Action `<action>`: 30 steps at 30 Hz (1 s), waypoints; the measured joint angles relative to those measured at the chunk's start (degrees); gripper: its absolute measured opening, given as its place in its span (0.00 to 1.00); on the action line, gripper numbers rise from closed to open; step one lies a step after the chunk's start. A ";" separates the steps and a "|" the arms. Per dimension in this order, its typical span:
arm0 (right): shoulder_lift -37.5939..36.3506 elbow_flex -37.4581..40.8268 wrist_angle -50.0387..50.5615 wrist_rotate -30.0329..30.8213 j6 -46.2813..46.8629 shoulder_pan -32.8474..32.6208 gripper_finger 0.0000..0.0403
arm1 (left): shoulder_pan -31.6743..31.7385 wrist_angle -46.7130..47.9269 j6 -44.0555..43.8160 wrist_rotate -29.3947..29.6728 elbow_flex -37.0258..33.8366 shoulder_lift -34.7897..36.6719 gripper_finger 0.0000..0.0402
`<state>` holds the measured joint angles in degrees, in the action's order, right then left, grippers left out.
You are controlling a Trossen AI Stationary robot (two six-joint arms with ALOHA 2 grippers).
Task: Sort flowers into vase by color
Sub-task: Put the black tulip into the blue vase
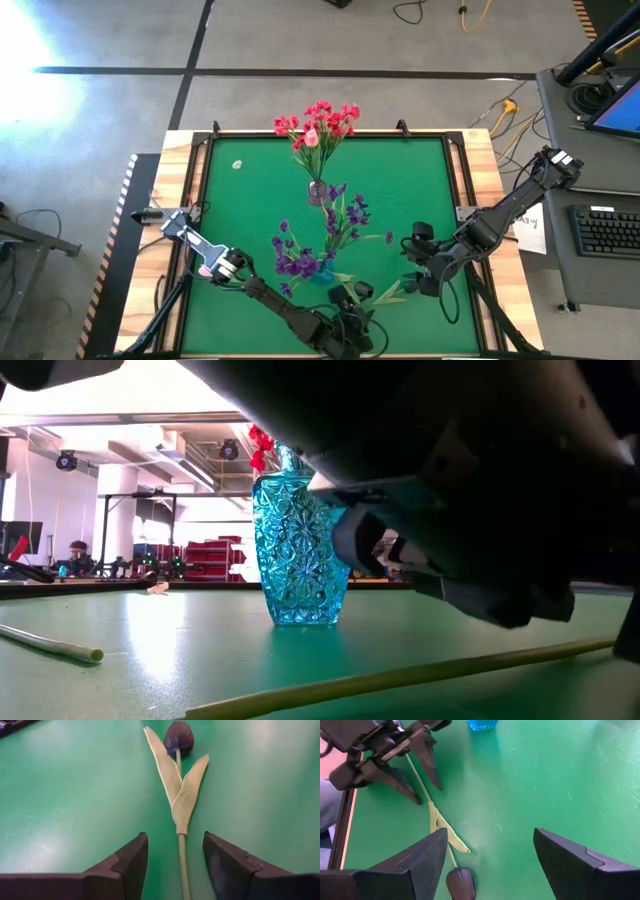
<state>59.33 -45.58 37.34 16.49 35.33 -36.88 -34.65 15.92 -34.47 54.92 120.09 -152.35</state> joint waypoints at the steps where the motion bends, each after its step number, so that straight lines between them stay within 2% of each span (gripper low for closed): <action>1: 0.00 0.00 0.02 0.00 0.00 0.00 0.71 | 0.00 -0.04 0.32 0.01 0.01 -0.01 0.42; 6: 0.00 0.00 0.01 -0.02 0.00 0.00 0.71 | 0.06 0.58 0.62 -0.89 0.08 -0.09 0.30; 14: 0.00 0.00 0.00 -0.02 0.00 0.00 0.71 | 0.11 0.63 -0.06 -4.66 0.17 -0.09 0.03; 21: 0.00 0.00 0.02 -0.02 -0.34 0.00 0.71 | -0.35 0.63 -1.67 -3.68 0.17 -0.09 0.00; 30: 0.00 0.00 -0.02 0.02 -1.91 0.00 0.71 | -3.79 0.60 -1.77 4.85 1.37 0.48 0.00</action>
<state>59.33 -45.58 37.32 16.51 33.43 -36.88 -38.44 16.52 -36.25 59.78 121.46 -151.88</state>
